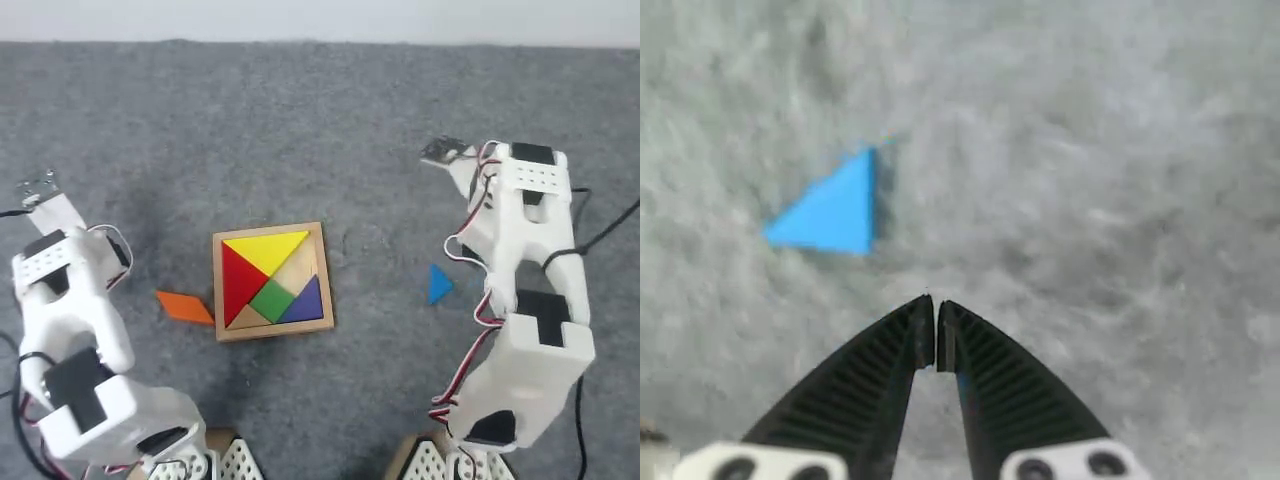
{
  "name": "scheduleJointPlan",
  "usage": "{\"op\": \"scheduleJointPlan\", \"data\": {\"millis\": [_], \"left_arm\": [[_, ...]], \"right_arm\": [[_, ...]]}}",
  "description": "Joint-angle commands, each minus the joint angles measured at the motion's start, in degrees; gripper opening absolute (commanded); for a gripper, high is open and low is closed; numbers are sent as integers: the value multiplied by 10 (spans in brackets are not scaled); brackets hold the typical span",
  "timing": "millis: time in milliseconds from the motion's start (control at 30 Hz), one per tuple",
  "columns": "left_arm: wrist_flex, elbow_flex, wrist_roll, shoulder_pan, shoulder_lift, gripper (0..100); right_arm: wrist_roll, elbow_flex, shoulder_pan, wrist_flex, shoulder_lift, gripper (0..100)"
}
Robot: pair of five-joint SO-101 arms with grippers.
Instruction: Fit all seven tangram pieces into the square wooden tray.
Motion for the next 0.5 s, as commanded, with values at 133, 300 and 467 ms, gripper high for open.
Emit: {"op": "scheduleJointPlan", "data": {"millis": [133,300,467], "left_arm": [[8,-21,-8,1,-7,76],[8,-21,-8,1,-7,76],[8,-21,-8,1,-7,76]], "right_arm": [[158,38,-42,-6,-40,10],[154,137,-71,-100,-46,10],[107,173,-79,-133,-46,9]]}}
